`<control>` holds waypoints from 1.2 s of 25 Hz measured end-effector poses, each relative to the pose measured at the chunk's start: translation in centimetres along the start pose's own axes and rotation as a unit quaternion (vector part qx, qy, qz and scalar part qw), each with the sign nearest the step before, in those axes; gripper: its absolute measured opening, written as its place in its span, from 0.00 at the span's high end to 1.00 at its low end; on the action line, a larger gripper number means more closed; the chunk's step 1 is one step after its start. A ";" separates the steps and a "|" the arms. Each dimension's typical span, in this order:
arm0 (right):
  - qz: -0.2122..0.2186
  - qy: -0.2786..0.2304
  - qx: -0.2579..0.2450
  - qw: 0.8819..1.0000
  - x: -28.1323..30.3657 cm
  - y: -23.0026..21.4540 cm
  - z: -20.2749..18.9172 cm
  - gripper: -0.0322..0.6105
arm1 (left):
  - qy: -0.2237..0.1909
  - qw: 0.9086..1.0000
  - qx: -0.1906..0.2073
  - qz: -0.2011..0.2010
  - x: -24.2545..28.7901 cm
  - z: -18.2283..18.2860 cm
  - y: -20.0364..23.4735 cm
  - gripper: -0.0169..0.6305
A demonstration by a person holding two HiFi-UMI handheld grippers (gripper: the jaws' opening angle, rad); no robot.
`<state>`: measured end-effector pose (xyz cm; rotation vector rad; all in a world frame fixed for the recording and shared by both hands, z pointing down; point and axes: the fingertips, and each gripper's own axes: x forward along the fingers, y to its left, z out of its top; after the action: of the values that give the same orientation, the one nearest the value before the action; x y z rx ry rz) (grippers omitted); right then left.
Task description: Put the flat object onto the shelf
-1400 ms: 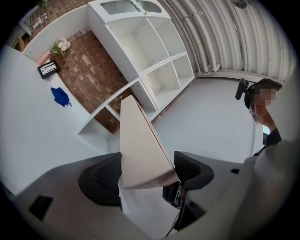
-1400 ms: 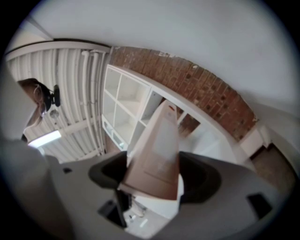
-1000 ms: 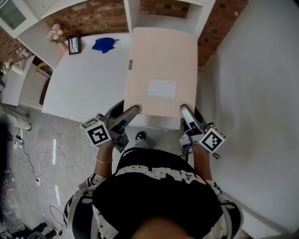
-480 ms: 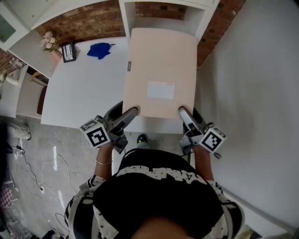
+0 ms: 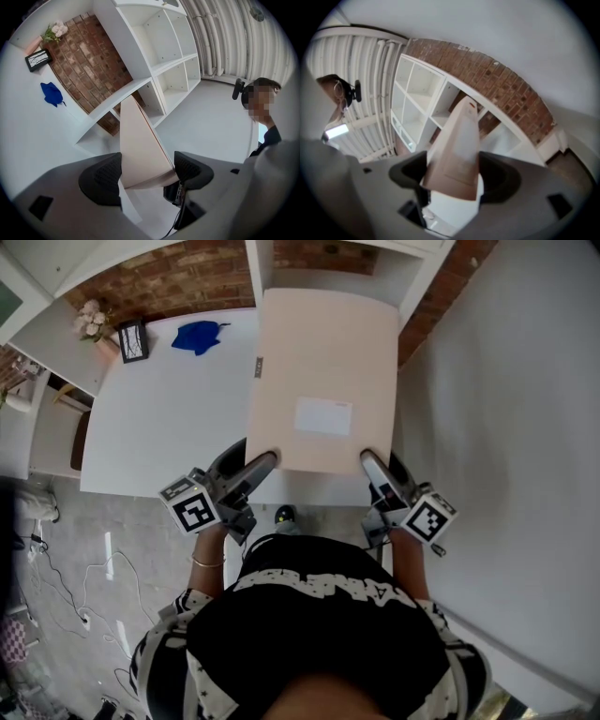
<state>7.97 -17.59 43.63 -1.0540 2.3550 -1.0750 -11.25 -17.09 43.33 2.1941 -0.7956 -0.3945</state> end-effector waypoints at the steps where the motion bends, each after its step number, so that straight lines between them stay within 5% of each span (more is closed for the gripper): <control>1: -0.001 -0.002 0.001 1.000 -0.3 0.2 0.1 0.39 | 0.000 1.000 -0.001 -0.001 0.0 -0.1 -0.4 0.41; 30: -0.041 -0.057 0.006 0.998 1.1 -0.2 1.3 0.39 | 0.027 0.999 -0.041 -0.006 1.6 1.6 1.7 0.41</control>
<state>8.10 -19.18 42.94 -1.1845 2.2309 -1.0285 -11.54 -19.93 43.46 2.1242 -0.7244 -0.3652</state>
